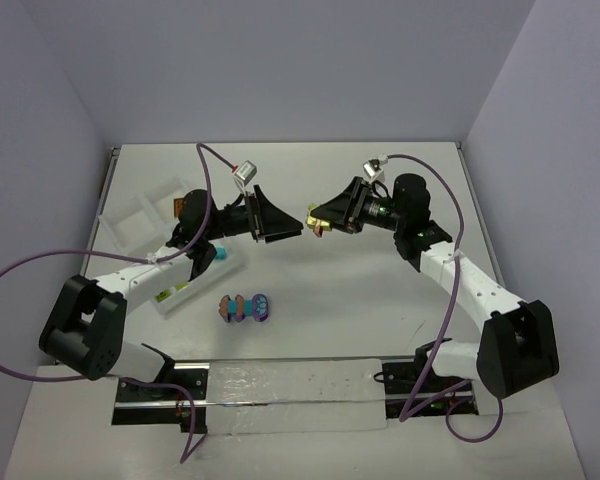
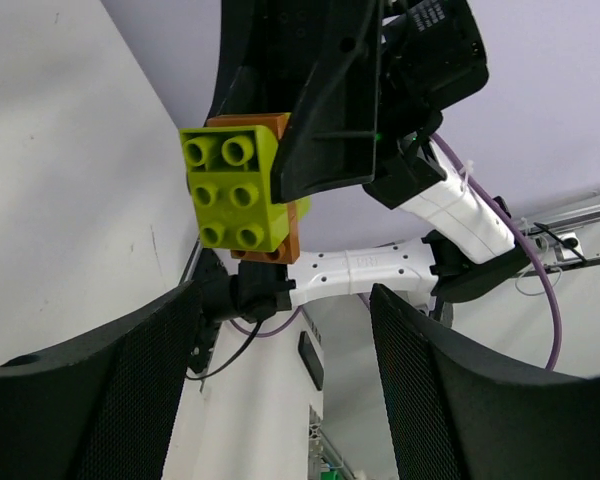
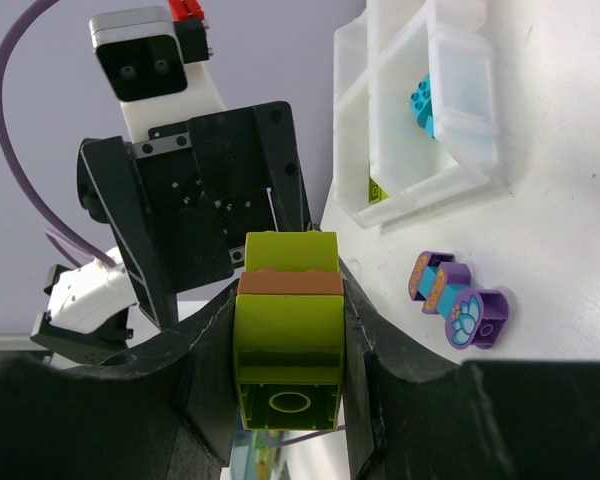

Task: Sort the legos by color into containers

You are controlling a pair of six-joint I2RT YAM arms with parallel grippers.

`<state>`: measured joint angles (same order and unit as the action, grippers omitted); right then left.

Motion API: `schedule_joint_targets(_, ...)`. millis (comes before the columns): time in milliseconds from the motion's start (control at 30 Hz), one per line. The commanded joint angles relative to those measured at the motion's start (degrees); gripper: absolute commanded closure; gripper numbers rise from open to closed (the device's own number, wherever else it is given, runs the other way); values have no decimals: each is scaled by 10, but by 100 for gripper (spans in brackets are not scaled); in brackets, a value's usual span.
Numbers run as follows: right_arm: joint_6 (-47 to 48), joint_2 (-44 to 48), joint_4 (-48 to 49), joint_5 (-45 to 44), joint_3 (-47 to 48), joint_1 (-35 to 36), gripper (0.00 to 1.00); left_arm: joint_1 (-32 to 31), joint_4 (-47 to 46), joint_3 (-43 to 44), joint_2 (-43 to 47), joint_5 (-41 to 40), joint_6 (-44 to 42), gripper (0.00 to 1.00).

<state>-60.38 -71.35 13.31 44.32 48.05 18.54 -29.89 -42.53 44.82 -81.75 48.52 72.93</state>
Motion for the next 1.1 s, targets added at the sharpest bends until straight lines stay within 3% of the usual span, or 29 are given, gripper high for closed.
schedule_joint_targets(0, -21, -6, 46, -2, 27, 11, 100, 3, -44, 24, -8, 9, -1, 25)
schedule_joint_targets(167, -36, -5, 64, 4, 24, 14, 100, 3, 26, 45, -4, -1, -49, 27)
schedule_joint_targets(300, -56, -5, 95, 10, 14, 14, 100, 3, 29, 44, -4, -13, -54, 28)
schedule_joint_targets(633, -73, -10, 126, 18, 3, 22, 100, 3, -82, 30, -33, -13, 15, 34)
schedule_joint_targets(767, -67, -7, 120, 14, 2, 24, 100, 3, -170, 14, -53, -9, 76, 36)
schedule_joint_targets(867, -70, -9, 124, 15, -2, 24, 100, 3, -285, -5, -87, -8, 144, 41)
schedule_joint_targets(1067, -60, -5, 111, 13, -2, 24, 100, 2, -253, -3, -76, -18, 116, 44)
